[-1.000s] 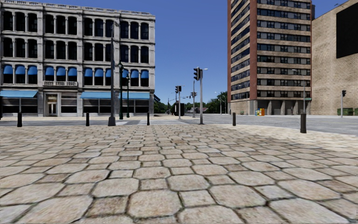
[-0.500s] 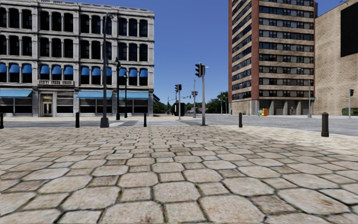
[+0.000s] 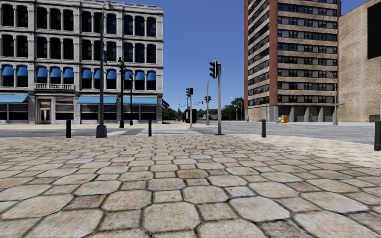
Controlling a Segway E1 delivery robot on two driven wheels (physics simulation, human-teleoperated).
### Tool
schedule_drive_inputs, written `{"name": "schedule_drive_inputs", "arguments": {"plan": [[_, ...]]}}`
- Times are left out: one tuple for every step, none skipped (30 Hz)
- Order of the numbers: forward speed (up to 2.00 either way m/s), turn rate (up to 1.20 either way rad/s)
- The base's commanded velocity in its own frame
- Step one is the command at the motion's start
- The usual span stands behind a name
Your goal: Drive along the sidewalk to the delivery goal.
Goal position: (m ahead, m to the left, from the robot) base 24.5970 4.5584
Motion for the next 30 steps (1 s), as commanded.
{"name": "schedule_drive_inputs", "arguments": {"plan": [[2.00,0.00],[2.00,0.00],[2.00,0.00],[2.00,0.00],[2.00,0.00],[2.00,0.00],[2.00,0.00],[2.00,0.00],[2.00,0.00],[2.00,0.00],[2.00,0.00],[2.00,0.00],[2.00,0.00],[2.00,0.00],[2.00,0.00],[2.00,0.00],[2.00,0.00],[2.00,0.00],[2.00,0.00],[2.00,0.00],[2.00,0.00],[2.00,0.00],[2.00,0.08],[2.00,0.08],[2.00,0.18],[2.00,0.28],[2.00,0.42],[2.00,0.64],[2.00,0.64],[2.00,0.71]]}}
